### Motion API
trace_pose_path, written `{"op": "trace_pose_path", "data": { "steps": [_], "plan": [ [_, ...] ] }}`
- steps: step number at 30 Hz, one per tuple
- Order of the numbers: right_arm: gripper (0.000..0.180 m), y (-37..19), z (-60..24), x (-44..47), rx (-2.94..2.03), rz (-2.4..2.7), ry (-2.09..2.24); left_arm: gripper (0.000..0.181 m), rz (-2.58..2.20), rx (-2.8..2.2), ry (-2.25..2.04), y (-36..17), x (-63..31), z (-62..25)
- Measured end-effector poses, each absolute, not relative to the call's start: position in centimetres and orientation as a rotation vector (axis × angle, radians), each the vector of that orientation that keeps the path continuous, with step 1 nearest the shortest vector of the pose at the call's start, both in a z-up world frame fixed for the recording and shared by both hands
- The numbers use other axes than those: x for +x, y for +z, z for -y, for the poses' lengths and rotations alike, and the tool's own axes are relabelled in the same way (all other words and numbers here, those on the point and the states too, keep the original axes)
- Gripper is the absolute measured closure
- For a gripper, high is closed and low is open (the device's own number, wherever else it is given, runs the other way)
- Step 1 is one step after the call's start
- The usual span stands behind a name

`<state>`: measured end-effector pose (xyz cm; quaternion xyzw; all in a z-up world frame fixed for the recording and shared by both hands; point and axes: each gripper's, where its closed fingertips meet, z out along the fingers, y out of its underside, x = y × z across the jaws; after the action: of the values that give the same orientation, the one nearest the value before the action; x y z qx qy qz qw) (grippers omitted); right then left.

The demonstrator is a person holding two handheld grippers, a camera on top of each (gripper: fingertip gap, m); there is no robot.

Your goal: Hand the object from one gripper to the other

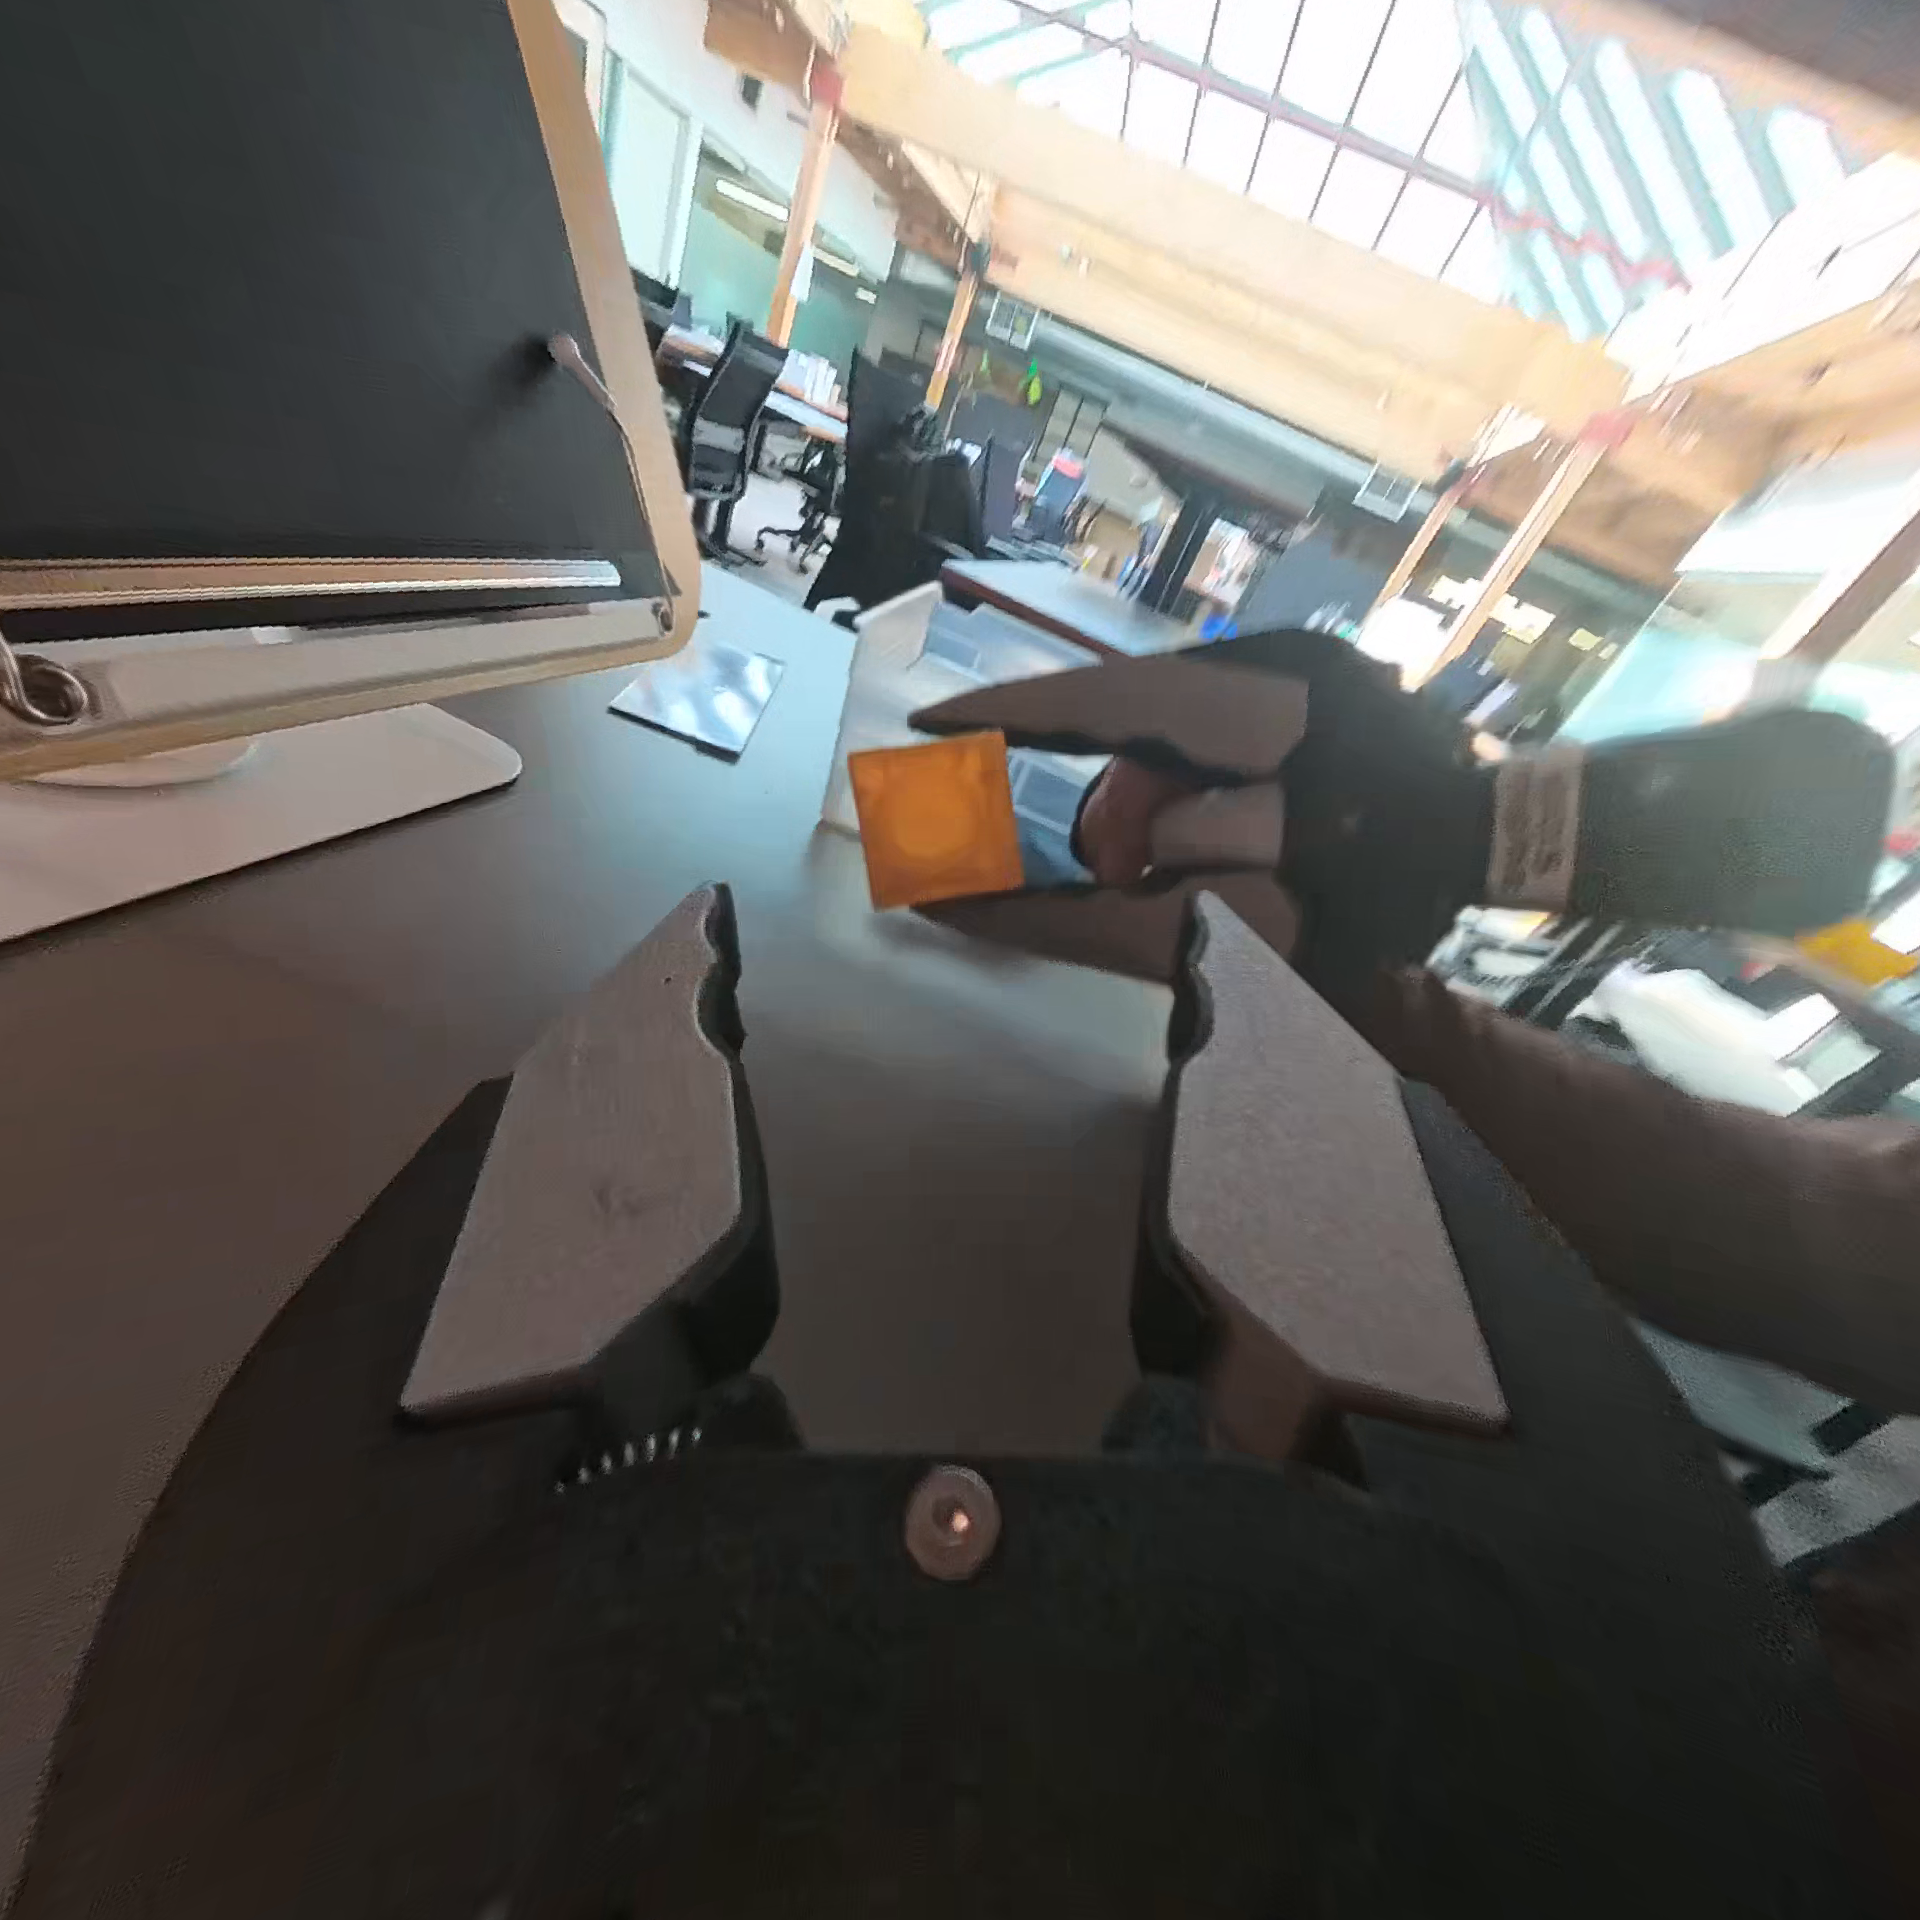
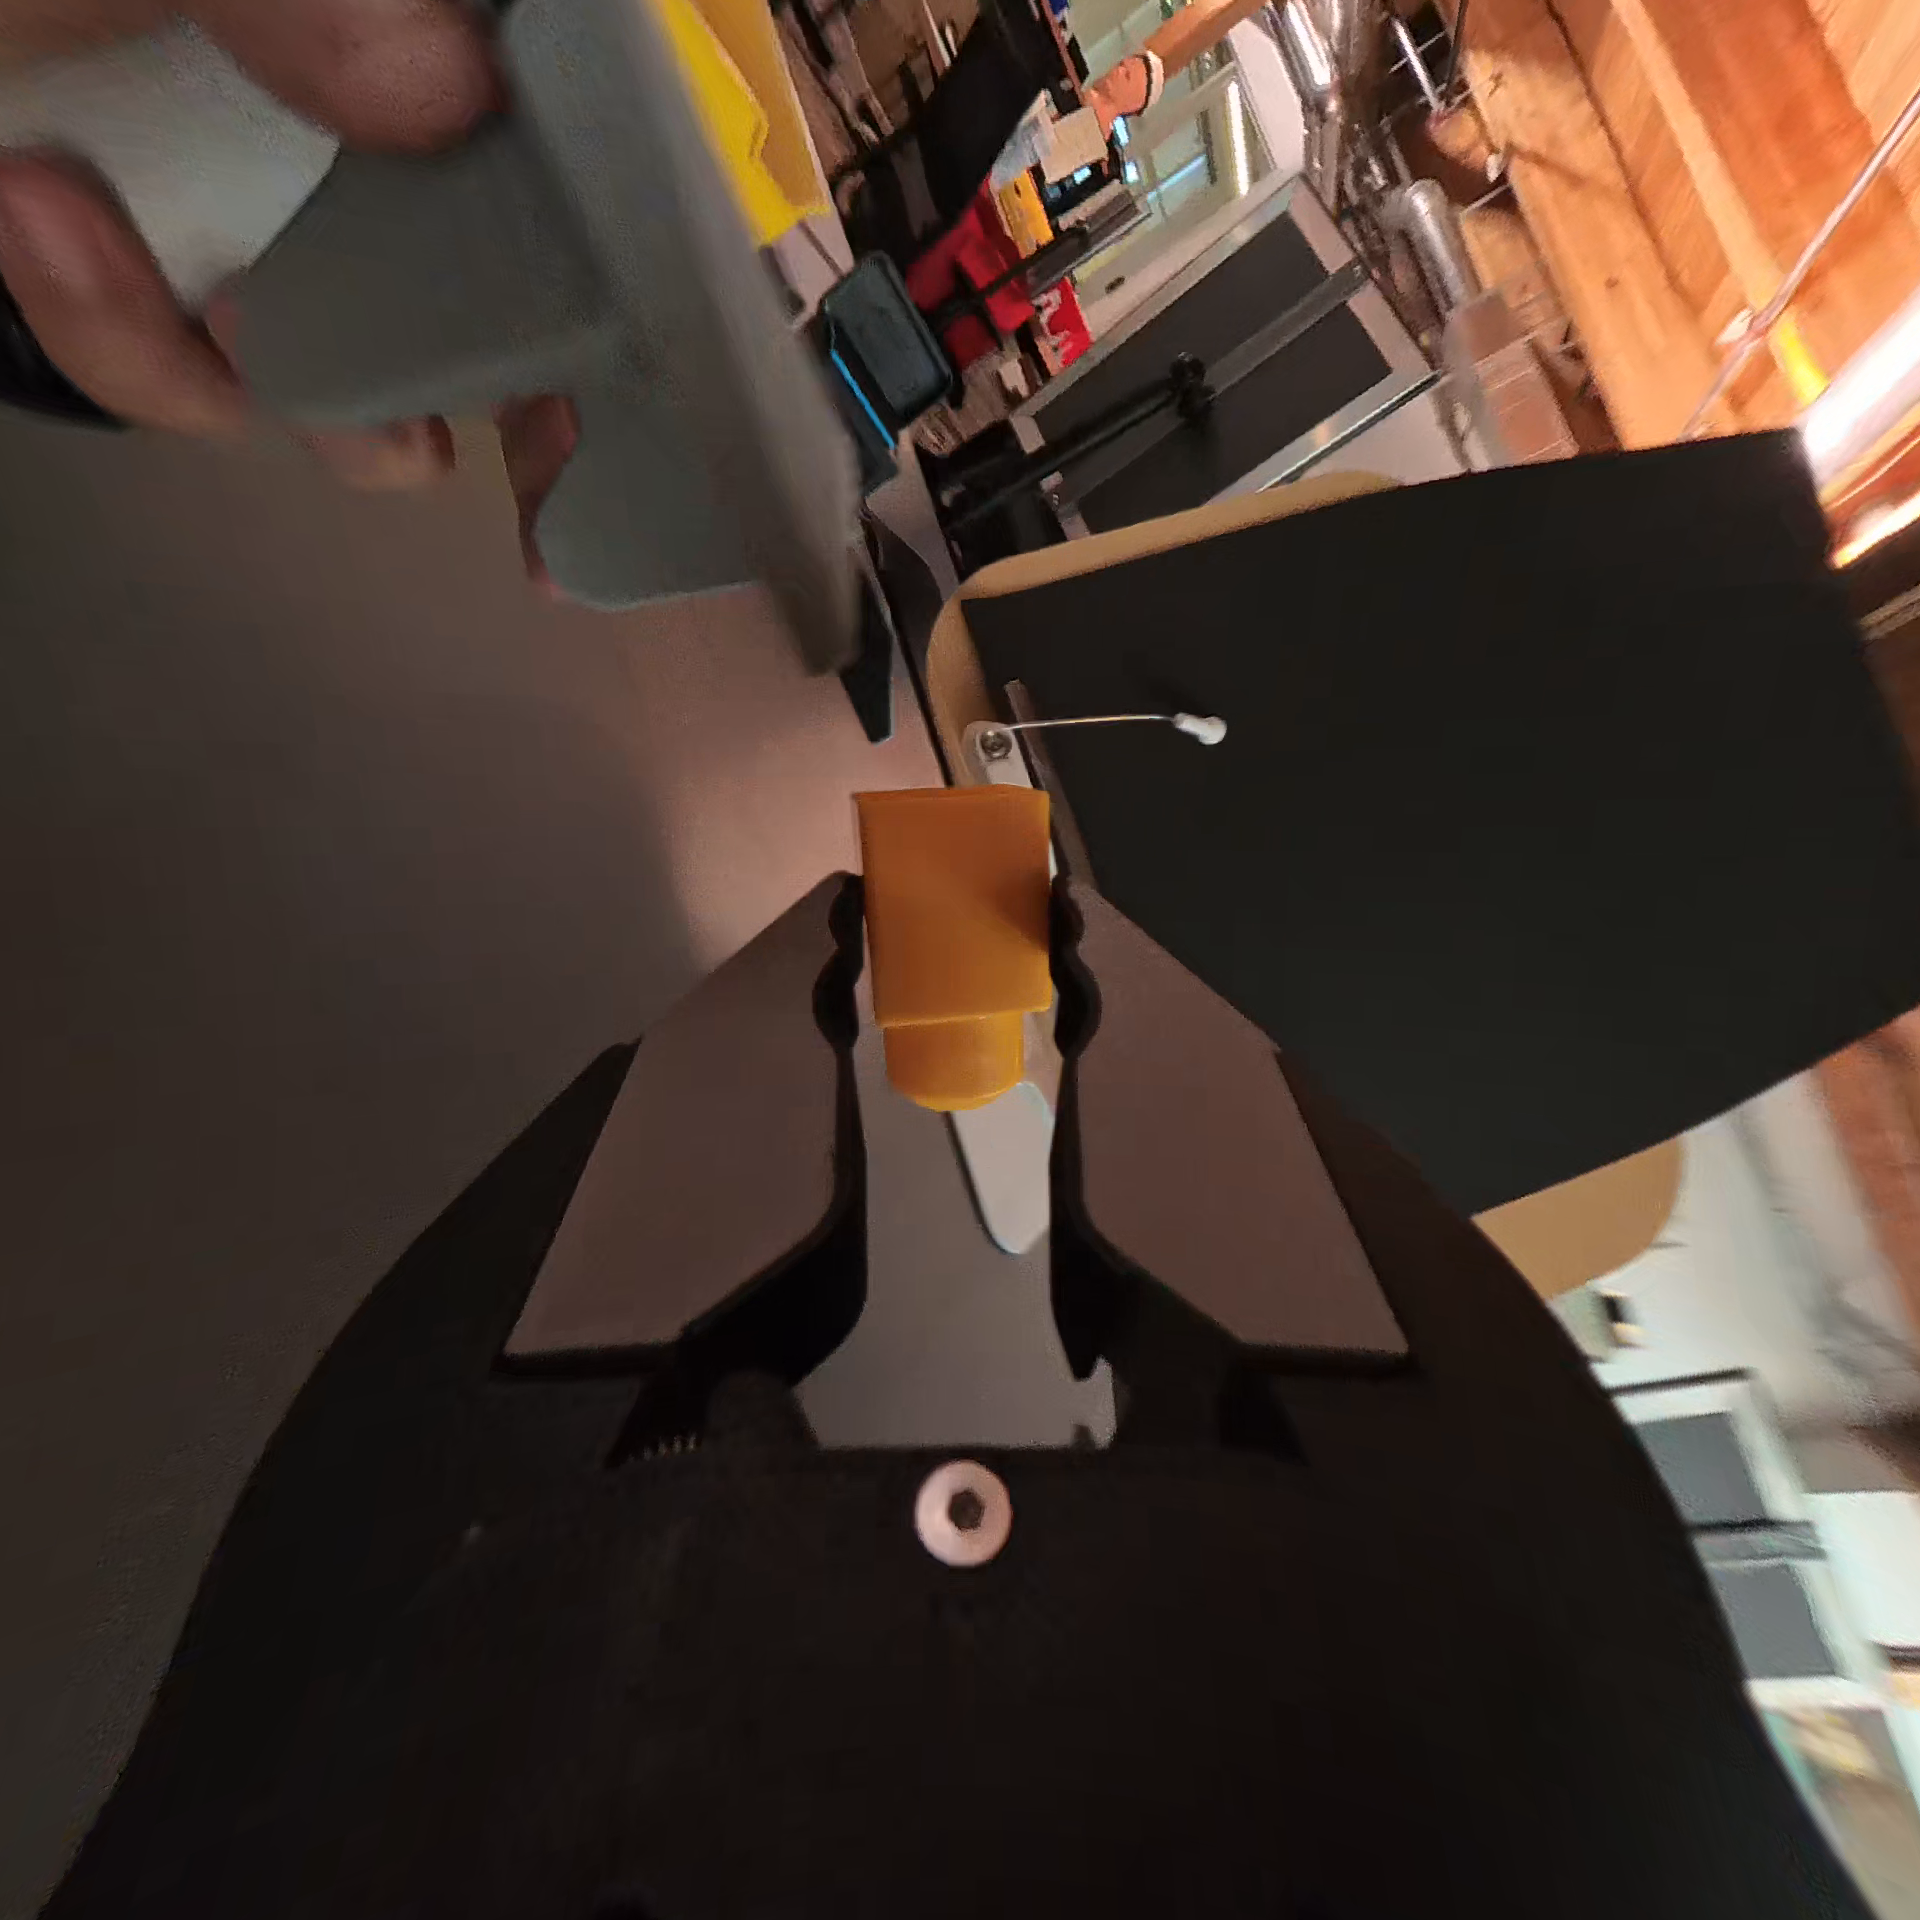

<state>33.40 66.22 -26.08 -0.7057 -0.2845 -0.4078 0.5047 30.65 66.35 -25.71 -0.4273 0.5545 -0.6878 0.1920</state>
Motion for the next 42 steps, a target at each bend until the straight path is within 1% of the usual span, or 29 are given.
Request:
{"op": "trace_pose_path", "data": {
  "steps": [2, 6, 7, 8, 9, 12, 14, 15, 17, 18, 20, 22, 23, 26, 30, 31, 34, 38, 40, 42],
  "plan": [
    [0.147, -26.3, -66.6, 32.8, -1.685, 0.740, -1.062, 0.109, -1.552, -1.208, -1.939, -25.7, 30.7, -66.6],
    [0.147, -27.1, -67.7, 30.1, -1.638, 0.872, -1.128, 0.118, -1.614, -1.148, -1.823, -26.3, 30.7, -66.0],
    [0.146, -27.4, -67.9, 29.8, -1.632, 0.887, -1.154, 0.124, -1.648, -1.133, -1.785, -26.6, 30.7, -65.7],
    [0.147, -27.5, -68.0, 29.5, -1.626, 0.891, -1.168, 0.140, -1.686, -1.122, -1.726, -27.1, 30.7, -65.7],
    [0.147, -27.9, -68.0, 29.4, -1.646, 0.894, -1.152, 0.147, -1.723, -1.106, -1.661, -27.6, 30.8, -65.7],
    [0.144, -28.4, -68.0, 29.3, -1.690, 0.852, -1.018, 0.148, -1.790, -0.999, -1.495, -28.0, 30.6, -65.8],
    [0.142, -28.6, -67.6, 29.3, -1.750, 0.773, -0.819, 0.147, -1.813, -0.889, -1.300, -28.3, 30.7, -66.3],
    [0.135, -28.5, -67.3, 29.2, -1.776, 0.716, -0.668, 0.147, -1.816, -0.782, -1.191, -28.2, 30.6, -66.4],
    [0.112, -28.2, -66.7, 29.9, -1.828, 0.596, -0.440, 0.147, -1.802, -0.509, -1.043, -27.4, 29.7, -65.3],
    [0.106, -28.3, -66.4, 30.1, -1.850, 0.571, -0.353, 0.147, -1.784, -0.399, -1.004, -27.0, 29.3, -64.6],
    [0.121, -29.1, -65.5, 28.8, -1.879, 0.599, -0.110, 0.147, -1.744, -0.239, -0.994, -26.2, 28.3, -63.2],
    [0.123, -29.3, -64.3, 26.9, -1.882, 0.625, 0.148, 0.147, -1.686, -0.197, -1.029, -25.2, 27.9, -62.9],
    [0.124, -29.1, -63.6, 25.8, -1.865, 0.636, 0.297, 0.147, -1.650, -0.188, -1.040, -24.6, 27.8, -63.1],
    [0.110, -26.9, -62.9, 24.5, -1.761, 0.550, 0.615, 0.148, -1.494, -0.137, -1.027, -22.3, 27.3, -63.8],
    [0.113, -23.5, -63.3, 25.0, -1.579, 0.325, 0.942, 0.147, -1.445, -0.095, -0.944, -22.0, 27.3, -63.4],
    [0.120, -23.0, -63.5, 25.5, -1.545, 0.275, 1.000, 0.147, -1.447, -0.085, -0.927, -22.2, 27.4, -63.1],
    [0.147, -23.3, -64.1, 26.4, -1.526, 0.195, 1.031, 0.147, -1.468, -0.070, -0.878, -23.1, 27.8, -62.4],
    [0.148, -23.8, -64.6, 27.0, -1.570, 0.209, 0.912, 0.148, -1.509, -0.167, -0.844, -23.9, 28.7, -63.1],
    [0.148, -24.3, -65.1, 27.9, -1.620, 0.220, 0.714, 0.145, -1.542, -0.293, -0.883, -24.7, 29.5, -63.9],
    [0.148, -24.9, -65.6, 29.5, -1.688, 0.232, 0.423, 0.140, -1.621, -0.462, -0.963, -25.9, 30.2, -64.8]
  ]
}}
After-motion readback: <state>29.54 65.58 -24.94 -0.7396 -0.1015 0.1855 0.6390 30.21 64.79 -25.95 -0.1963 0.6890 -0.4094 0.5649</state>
